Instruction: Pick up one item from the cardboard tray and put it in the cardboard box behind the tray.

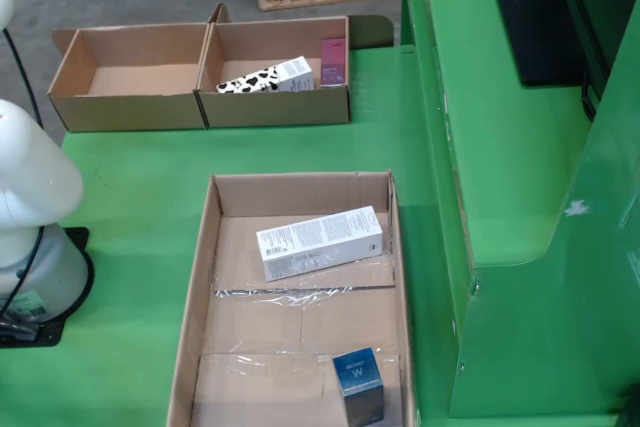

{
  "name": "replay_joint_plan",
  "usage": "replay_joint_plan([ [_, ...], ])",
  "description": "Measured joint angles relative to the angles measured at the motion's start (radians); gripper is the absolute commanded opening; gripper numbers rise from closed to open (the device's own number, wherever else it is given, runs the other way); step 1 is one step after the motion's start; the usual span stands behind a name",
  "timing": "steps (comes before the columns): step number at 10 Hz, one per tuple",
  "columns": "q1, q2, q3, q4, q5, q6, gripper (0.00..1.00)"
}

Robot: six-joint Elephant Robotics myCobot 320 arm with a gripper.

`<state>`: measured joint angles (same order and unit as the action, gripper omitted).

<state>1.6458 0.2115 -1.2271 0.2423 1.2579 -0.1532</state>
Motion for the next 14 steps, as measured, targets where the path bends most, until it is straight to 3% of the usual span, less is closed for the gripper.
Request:
replay_joint_plan([
  [2,0.123,0.129,0.0,-0.124,-0.115,0.123,1.0],
  [8,0.483,0.503,0.365,-0.483,-0.086,0.48,1.0],
  [11,0.646,0.528,0.509,-0.646,-0.086,0.646,1.0],
  [14,0.813,0.528,0.509,-0.811,-0.086,0.814,1.0],
])
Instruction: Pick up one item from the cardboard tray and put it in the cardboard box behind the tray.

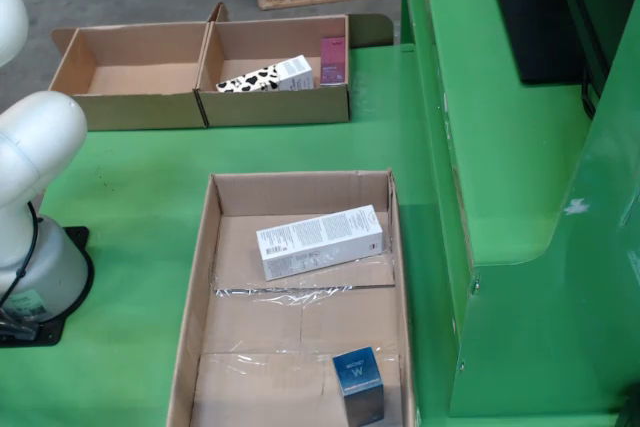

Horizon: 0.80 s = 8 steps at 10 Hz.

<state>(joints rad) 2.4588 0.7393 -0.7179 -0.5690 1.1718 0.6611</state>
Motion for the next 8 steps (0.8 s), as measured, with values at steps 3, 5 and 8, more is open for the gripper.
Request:
replay_joint_plan([
  [3,0.164,0.0,0.002,-0.167,0.0,0.166,1.0],
  [5,0.181,0.0,0.002,-0.276,0.0,0.275,1.0],
  [8,0.183,0.0,0.002,-0.442,0.0,0.44,1.0],
])
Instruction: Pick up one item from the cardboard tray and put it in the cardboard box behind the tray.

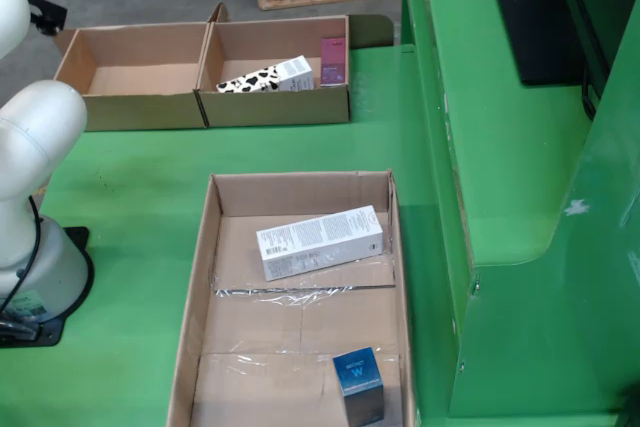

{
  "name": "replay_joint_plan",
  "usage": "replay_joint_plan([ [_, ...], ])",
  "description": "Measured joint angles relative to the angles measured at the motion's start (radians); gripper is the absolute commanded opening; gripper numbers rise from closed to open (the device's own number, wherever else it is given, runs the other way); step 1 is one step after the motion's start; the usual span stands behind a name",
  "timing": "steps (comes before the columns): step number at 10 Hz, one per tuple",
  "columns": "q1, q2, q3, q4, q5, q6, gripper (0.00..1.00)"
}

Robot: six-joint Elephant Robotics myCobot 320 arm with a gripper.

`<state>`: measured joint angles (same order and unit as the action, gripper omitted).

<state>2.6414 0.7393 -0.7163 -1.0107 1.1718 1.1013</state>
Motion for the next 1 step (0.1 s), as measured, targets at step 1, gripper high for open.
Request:
replay_joint_plan([
  [1,0.002,0.0,0.0,-0.057,0.0,0.055,1.0],
])
